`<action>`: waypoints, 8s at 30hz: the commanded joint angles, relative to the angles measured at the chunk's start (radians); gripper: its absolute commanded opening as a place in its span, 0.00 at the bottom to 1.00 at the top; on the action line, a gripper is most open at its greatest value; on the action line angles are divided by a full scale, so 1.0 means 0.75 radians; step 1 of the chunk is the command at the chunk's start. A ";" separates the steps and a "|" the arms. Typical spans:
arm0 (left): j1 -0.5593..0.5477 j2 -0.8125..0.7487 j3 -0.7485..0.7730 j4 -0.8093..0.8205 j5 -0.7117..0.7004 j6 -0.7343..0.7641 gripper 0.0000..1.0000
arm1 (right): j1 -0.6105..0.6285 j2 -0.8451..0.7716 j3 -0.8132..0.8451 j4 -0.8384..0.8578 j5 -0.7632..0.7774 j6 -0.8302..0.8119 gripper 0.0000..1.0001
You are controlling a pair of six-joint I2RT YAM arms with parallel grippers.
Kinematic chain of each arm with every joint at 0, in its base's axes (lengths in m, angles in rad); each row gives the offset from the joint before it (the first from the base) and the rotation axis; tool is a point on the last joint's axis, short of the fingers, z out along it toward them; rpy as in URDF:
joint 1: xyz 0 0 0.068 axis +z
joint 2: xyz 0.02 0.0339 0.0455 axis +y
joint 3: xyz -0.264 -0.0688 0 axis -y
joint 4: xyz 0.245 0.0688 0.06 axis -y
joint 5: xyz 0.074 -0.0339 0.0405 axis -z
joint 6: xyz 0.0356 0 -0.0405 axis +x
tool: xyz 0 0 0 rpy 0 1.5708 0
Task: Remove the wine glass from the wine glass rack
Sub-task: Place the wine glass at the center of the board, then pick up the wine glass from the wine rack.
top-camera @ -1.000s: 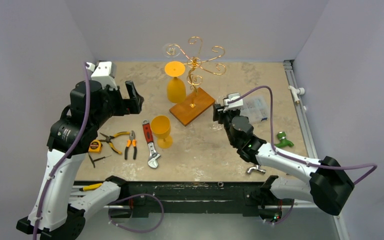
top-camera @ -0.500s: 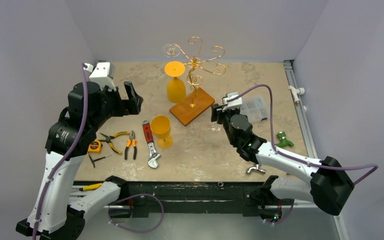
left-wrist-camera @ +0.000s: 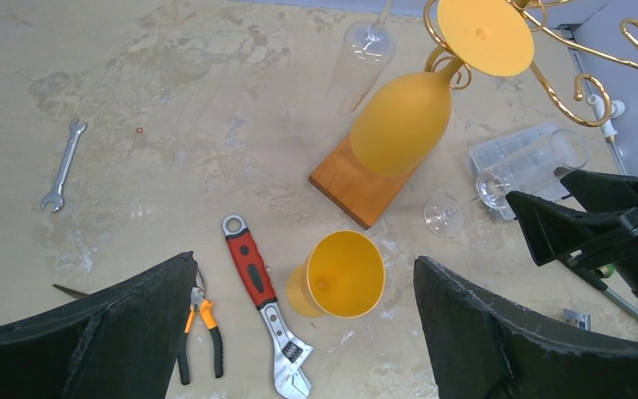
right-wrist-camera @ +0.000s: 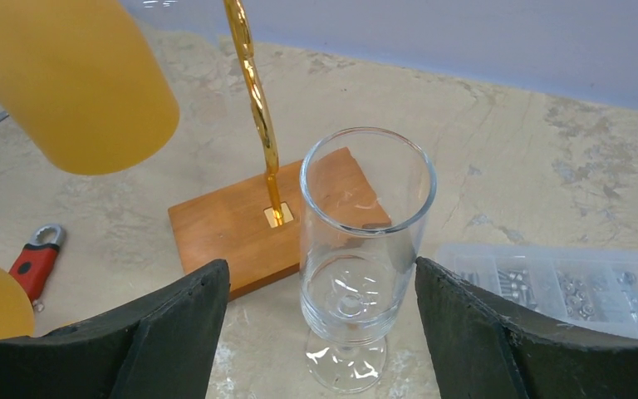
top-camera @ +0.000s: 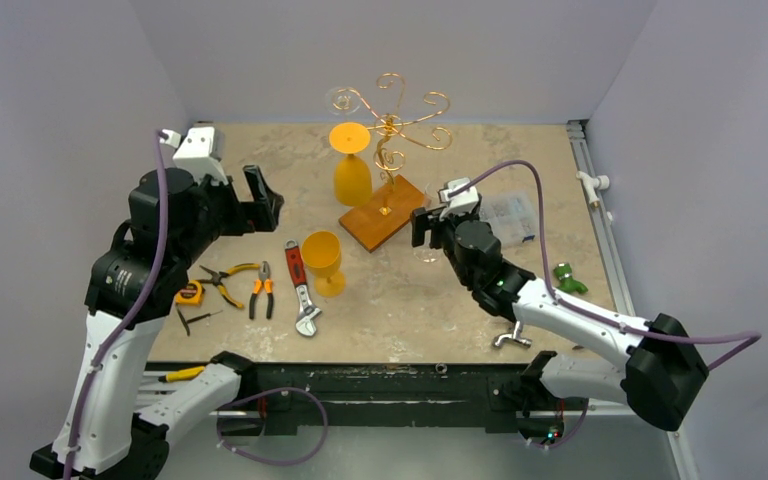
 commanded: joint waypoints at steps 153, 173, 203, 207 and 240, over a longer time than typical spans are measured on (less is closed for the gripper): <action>0.070 0.586 0.233 0.512 0.466 -0.244 0.10 | -0.406 1.004 2.173 -1.517 -1.345 0.937 0.40; 0.072 0.585 0.158 0.537 0.493 -0.253 0.09 | -0.406 1.061 2.167 -1.441 -1.398 0.984 0.39; 0.074 0.587 0.141 0.555 0.508 -0.265 0.08 | -0.383 1.047 2.149 -1.392 -1.456 1.042 0.31; 0.075 0.583 0.141 0.556 0.506 -0.266 0.08 | -0.383 1.034 2.148 -1.390 -1.461 1.048 0.31; 0.074 0.544 0.122 0.566 0.503 -0.275 0.08 | -0.347 1.026 2.133 -1.392 -1.507 1.062 0.22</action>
